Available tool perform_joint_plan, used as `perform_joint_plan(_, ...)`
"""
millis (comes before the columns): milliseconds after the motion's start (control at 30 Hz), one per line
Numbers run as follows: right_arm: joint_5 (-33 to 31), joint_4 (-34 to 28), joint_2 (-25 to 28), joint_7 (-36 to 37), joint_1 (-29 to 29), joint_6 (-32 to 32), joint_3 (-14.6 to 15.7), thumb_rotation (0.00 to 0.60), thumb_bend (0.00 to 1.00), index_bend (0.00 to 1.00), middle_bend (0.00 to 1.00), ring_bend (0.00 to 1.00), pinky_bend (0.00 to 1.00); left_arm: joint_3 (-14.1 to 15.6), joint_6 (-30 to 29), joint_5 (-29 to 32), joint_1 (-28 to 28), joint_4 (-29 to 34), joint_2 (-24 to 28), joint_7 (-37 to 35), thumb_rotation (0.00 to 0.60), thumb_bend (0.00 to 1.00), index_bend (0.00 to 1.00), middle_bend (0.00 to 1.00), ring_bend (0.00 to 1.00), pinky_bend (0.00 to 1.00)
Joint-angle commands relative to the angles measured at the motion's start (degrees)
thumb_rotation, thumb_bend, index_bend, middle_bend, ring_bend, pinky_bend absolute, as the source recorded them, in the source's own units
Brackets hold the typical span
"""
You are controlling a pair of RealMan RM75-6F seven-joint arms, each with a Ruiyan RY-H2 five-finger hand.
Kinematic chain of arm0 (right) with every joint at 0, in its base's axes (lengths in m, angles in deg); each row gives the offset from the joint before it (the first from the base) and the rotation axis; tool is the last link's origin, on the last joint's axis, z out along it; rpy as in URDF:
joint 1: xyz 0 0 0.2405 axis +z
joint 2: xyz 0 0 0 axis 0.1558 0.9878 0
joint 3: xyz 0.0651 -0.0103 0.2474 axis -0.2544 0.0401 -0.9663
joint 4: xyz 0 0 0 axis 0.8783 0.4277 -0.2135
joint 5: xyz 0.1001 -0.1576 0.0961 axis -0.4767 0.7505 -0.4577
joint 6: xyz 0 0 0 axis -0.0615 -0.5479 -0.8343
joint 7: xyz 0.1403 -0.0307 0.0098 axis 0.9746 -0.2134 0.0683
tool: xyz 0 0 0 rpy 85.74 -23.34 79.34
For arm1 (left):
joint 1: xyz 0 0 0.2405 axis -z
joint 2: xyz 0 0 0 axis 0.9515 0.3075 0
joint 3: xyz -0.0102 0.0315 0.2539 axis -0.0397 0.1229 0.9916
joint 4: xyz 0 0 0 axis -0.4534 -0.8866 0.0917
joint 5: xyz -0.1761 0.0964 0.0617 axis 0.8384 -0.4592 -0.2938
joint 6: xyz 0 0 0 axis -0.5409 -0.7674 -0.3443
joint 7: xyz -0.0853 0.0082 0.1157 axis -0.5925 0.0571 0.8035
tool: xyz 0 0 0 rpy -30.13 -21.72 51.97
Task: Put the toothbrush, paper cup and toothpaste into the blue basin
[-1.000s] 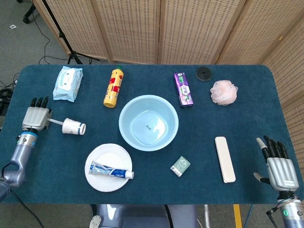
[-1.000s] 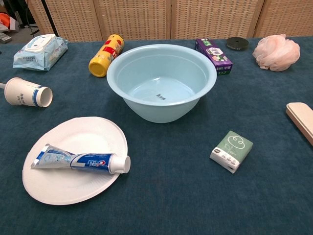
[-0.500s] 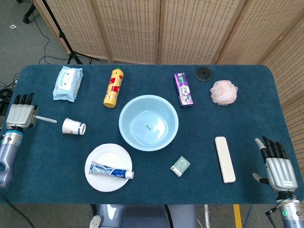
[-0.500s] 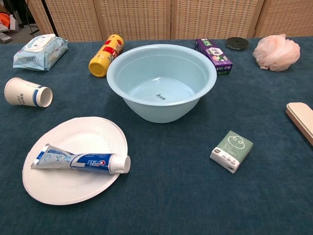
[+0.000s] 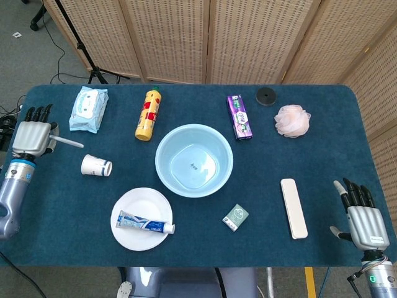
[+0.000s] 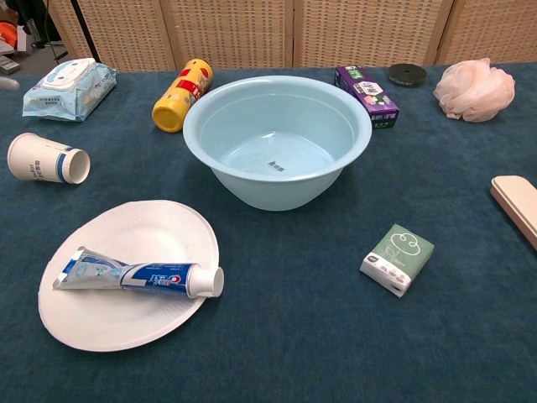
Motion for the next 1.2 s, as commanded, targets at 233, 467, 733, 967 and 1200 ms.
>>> perform_joint_plan(233, -0.1, -0.1, 1.3, 3.2, -0.4, -0.6, -0.5, 0.600, 0.10, 0.00, 0.00, 0.00, 0.00, -5.0, -1.4, 7.8, 5.4, 18.8, 5.6, 12.0, 0.600, 0.43, 0.67, 0.02, 0.00, 0.03)
perform_joint_plan(467, -0.8, 0.6, 2.3, 7.1, -0.5, 0.0, -0.8, 0.600, 0.10, 0.00, 0.00, 0.00, 0.00, -5.8, -1.8, 12.2, 11.1, 26.6, 2.3, 20.3, 0.600, 0.43, 0.67, 0.02, 0.00, 0.03)
perform_joint_plan(733, -0.9, 1.8, 3.1, 11.8, -0.5, 0.9, -1.0, 0.600, 0.10, 0.00, 0.00, 0.00, 0.00, -6.6, -1.8, 17.9, 20.6, 28.7, -6.0, 29.5, 0.600, 0.43, 0.67, 0.02, 0.00, 0.03)
perform_joint_plan(967, -1.9, 3.4, 3.6, 15.6, -0.6, 1.5, -1.6, 0.600, 0.10, 0.00, 0.00, 0.00, 0.00, -6.4, -1.8, 22.1, 27.8, 24.4, -14.7, 34.1, 0.600, 0.43, 0.67, 0.02, 0.00, 0.03)
perform_joint_plan(1200, -3.3, 4.6, 4.0, 17.7, -1.0, 1.3, -2.4, 0.600, 0.10, 0.00, 0.00, 0.00, 0.00, -5.3, -1.7, 24.8, 30.9, 20.4, -19.1, 35.1, 0.600, 0.39, 0.58, 0.02, 0.00, 0.03)
